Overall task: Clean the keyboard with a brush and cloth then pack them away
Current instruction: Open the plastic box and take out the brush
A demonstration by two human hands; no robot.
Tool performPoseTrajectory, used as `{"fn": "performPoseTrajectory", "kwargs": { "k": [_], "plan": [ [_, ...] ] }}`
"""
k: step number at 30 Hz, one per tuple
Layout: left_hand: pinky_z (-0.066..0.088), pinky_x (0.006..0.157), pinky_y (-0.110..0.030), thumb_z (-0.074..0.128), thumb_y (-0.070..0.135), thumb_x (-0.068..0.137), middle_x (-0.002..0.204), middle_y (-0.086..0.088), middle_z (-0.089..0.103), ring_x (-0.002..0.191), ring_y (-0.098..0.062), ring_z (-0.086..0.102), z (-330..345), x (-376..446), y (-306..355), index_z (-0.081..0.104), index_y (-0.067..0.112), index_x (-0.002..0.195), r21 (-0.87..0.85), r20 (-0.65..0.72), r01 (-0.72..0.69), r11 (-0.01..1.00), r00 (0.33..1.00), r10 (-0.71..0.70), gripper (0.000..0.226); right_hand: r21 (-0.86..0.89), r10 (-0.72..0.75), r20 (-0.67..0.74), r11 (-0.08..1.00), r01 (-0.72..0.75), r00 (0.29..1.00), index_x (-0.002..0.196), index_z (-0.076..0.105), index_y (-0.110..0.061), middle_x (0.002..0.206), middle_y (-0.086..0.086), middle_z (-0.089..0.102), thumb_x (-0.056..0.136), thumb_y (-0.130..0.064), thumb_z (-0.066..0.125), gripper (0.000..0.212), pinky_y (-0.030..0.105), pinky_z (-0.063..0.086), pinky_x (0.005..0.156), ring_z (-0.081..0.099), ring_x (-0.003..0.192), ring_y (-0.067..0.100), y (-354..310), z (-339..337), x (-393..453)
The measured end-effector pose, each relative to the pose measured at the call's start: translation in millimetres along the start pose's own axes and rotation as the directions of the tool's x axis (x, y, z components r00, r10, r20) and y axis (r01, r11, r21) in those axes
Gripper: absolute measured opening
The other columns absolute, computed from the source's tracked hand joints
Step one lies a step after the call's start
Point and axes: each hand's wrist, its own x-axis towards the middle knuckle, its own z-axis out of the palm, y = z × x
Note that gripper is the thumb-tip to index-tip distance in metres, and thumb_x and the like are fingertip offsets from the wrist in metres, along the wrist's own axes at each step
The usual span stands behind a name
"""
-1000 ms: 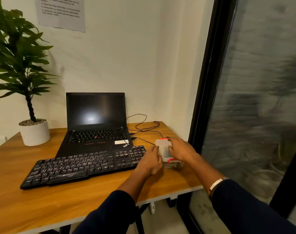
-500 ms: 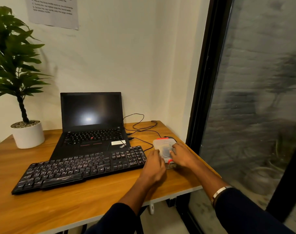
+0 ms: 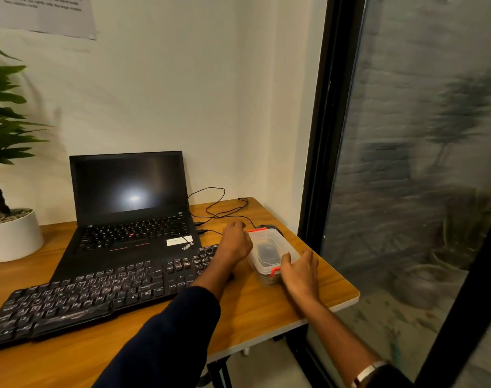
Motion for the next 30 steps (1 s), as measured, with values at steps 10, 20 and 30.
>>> {"fn": "performPoseTrajectory", "kwargs": {
  "k": [10, 20, 30],
  "plan": [
    [0.049, 0.091, -0.036, 0.045, 0.012, 0.102, 0.121, -0.016, 0.065, 0.109, -0.031, 0.06, 23, 49, 7, 0.065, 0.004, 0.121, 0.068, 0.137, -0.015, 0.998, 0.991, 0.005, 0.029, 0.118, -0.033, -0.114, 0.992, 0.046, 0.993, 0.145, 0.02, -0.017, 0.139, 0.011, 0.041, 0.097, -0.035, 0.046, 0.058, 0.041, 0.051, 0.094, 0.049, 0.121, 0.03, 3, 28, -12],
    [0.044, 0.081, -0.027, 0.058, 0.015, 0.097, 0.114, -0.012, 0.07, 0.109, -0.025, 0.062, 22, 68, -7, 0.073, 0.006, 0.111, -0.056, 0.129, 0.061, 0.997, 0.99, -0.054, 0.022, 0.128, -0.124, -0.095, 0.982, 0.136, 0.988, 0.152, 0.007, -0.016, 0.147, 0.011, 0.032, 0.101, -0.032, 0.036, 0.061, 0.037, 0.046, 0.1, 0.042, 0.129, 0.027, 7, 25, -17],
    [0.049, 0.093, -0.034, 0.062, 0.016, 0.095, 0.119, -0.011, 0.069, 0.113, -0.026, 0.061, 14, 76, -8, 0.072, 0.004, 0.115, -0.116, 0.187, 0.13, 0.985, 0.977, -0.107, 0.025, 0.126, -0.169, 0.069, 0.979, 0.159, 0.983, 0.152, -0.004, -0.023, 0.154, 0.006, 0.027, 0.102, -0.03, 0.029, 0.06, 0.036, 0.035, 0.109, 0.033, 0.138, 0.023, 19, 8, -18]
  ]
}}
